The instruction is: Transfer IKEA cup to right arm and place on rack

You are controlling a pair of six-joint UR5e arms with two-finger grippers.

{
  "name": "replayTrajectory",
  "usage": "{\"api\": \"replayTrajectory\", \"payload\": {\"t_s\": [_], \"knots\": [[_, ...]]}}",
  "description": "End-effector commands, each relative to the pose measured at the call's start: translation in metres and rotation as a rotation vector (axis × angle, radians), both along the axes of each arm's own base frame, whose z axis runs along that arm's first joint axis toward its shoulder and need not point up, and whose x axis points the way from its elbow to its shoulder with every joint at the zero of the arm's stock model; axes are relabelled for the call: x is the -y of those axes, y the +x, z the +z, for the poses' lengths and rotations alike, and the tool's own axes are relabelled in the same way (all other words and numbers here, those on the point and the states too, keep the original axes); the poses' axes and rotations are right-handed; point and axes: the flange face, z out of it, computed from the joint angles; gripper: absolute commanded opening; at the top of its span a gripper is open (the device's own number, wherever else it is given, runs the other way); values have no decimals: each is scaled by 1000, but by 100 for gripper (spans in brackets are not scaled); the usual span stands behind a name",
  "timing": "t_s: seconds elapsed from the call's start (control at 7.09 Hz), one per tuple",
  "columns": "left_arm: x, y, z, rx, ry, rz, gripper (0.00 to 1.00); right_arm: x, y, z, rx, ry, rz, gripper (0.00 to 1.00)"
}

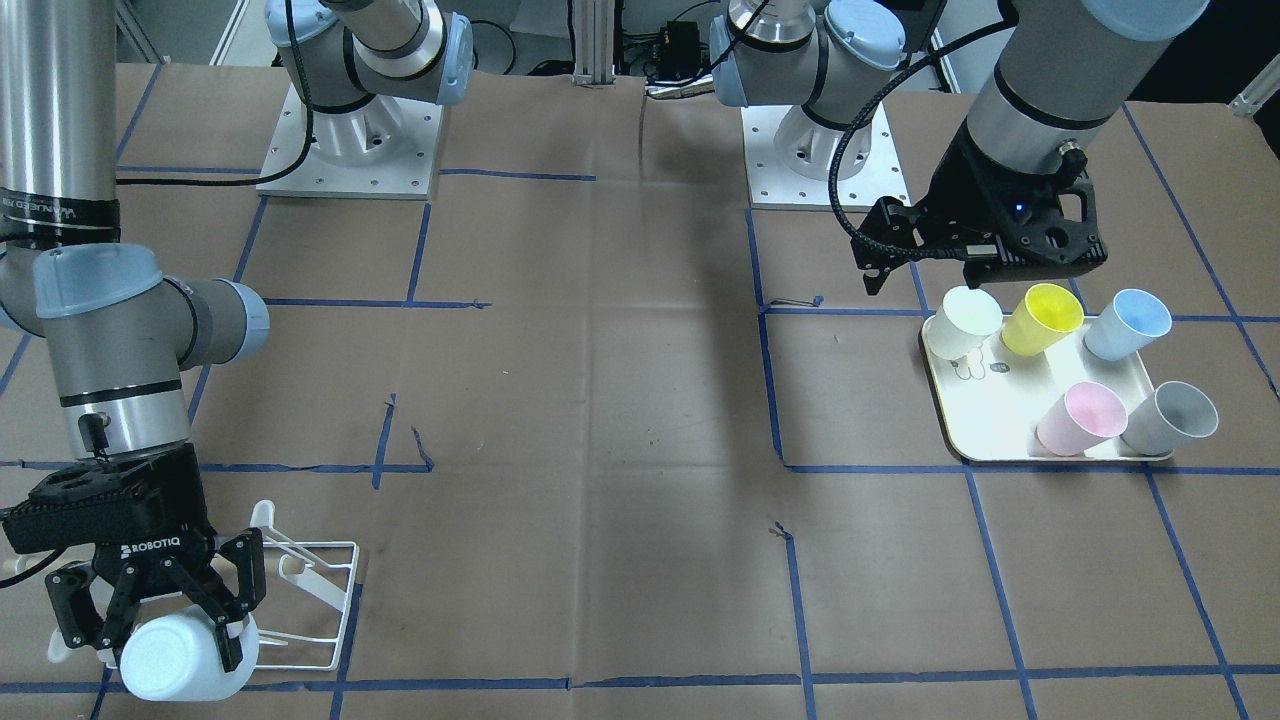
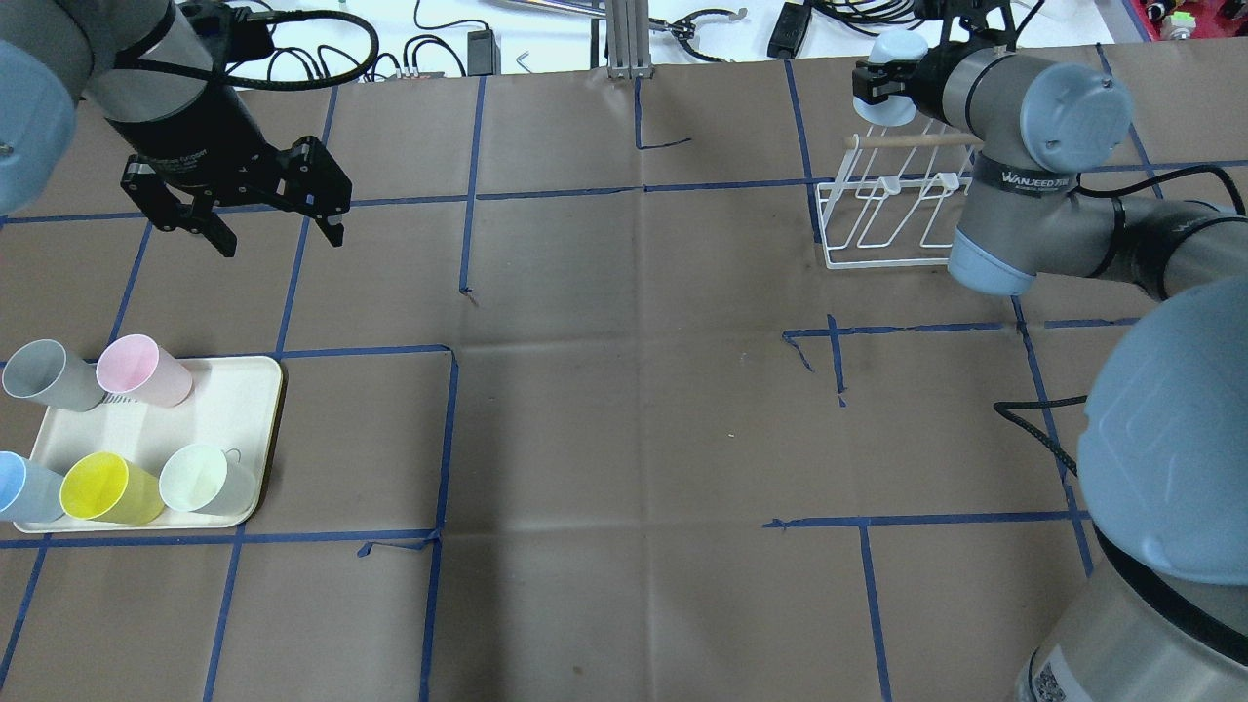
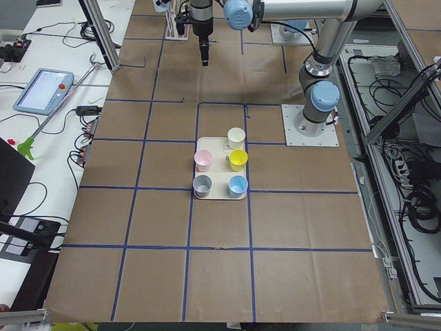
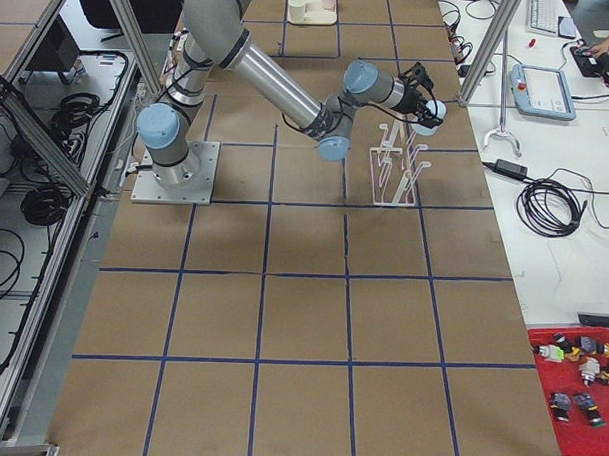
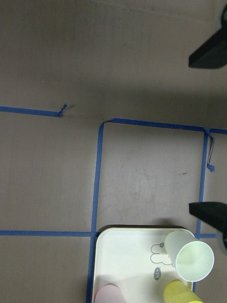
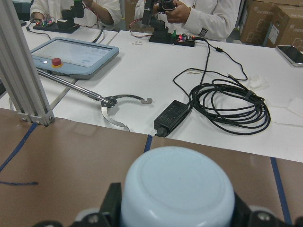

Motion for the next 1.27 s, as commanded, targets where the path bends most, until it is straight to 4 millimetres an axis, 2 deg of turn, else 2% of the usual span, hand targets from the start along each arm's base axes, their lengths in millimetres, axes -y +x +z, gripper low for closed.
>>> {"api": "replayTrajectory", "payload": {"t_s": [0.0,0.14,0.28,0.42,0.56,0.85,0.99,1.13], "knots": [[-33,78,-18,-21,37,-18,99,1,0,-6,5,4,-2,41],[-58,119,-32,-38,49,-31,99,2,0,-4,13,-2,3,90],[-80,155,-50,-47,52,-17,99,1,2,-4,13,0,5,99],[-96,173,-65,-49,46,-32,99,1,1,-5,12,5,2,100],[-106,182,-87,-51,40,-37,99,2,1,-3,15,5,1,100],[-114,177,-129,-51,32,-32,98,16,5,33,7,-74,20,100],[-113,178,-153,-46,28,-34,97,14,21,34,9,-79,44,100],[-120,173,-179,-47,31,-37,97,12,30,38,29,-77,44,100]]}}
